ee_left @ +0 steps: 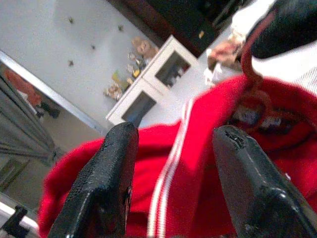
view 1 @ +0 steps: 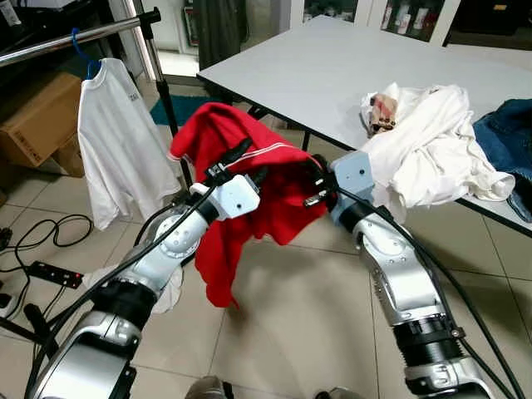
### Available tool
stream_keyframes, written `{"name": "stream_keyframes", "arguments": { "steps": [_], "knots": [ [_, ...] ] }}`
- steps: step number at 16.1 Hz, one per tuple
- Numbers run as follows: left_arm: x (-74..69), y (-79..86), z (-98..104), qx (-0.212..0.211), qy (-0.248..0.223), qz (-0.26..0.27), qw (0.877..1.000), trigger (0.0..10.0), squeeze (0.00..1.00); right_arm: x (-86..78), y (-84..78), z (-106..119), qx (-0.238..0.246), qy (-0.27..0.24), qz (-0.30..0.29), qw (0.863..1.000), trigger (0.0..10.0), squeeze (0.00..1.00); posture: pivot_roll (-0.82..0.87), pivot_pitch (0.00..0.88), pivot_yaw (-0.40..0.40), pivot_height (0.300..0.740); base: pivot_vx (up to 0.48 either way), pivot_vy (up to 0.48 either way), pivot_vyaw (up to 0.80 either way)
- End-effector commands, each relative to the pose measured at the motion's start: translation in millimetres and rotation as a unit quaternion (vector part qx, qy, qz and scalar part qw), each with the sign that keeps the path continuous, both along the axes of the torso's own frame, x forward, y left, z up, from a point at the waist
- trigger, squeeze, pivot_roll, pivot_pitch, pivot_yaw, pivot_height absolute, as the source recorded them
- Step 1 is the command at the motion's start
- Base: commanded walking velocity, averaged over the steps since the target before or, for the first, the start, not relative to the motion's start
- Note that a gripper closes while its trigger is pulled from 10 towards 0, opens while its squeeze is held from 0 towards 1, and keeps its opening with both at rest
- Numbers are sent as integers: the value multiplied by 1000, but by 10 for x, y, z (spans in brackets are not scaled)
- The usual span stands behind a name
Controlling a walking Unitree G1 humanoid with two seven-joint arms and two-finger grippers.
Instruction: Hang hanger
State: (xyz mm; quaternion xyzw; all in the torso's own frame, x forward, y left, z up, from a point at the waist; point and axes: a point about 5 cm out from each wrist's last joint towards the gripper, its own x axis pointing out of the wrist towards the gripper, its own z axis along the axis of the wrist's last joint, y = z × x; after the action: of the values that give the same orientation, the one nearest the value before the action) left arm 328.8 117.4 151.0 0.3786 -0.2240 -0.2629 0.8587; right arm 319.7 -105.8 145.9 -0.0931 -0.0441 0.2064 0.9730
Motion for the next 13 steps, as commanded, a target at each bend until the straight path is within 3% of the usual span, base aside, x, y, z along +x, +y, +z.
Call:
{"name": "stream_keyframes", "arguments": {
  "steps": [1, 4, 7, 8, 11, 13],
  "knots": [
    [-28, 20, 67, -6, -9, -13, 1000, 10000, 0, 27, 30, 151, -1, -41, 3, 999, 10000, 0, -27, 7, 33, 740, 0, 0, 0],
    [-177, 40, 98, 41, 26, -85, 995, 10000, 0, 21, 39, 161, -53, -75, 13, 996, 10000, 0, -21, 7, 28, 740, 0, 0, 0],
    [-332, 149, 37, 107, 96, -133, 981, 10000, 0, 30, 58, 181, -71, -90, 17, 993, 10000, 0, -16, 8, 27, 740, 0, 0, 0],
    [-393, 251, 13, 146, 124, -141, 971, 10000, 0, 34, 69, 194, -80, -100, 23, 992, 10000, 0, -16, 8, 27, 740, 0, 0, 0],
    [-407, 609, 109, 227, 141, -109, 958, 10000, 0, 14, 93, 204, -110, -123, 53, 985, 10000, 0, -10, 11, 27, 740, 0, 0, 0],
    [-395, 666, 164, 232, 137, -100, 958, 10000, 0, 9, 94, 197, -117, -125, 59, 983, 10000, 0, -10, 11, 27, 740, 0, 0, 0]
  ]
}}
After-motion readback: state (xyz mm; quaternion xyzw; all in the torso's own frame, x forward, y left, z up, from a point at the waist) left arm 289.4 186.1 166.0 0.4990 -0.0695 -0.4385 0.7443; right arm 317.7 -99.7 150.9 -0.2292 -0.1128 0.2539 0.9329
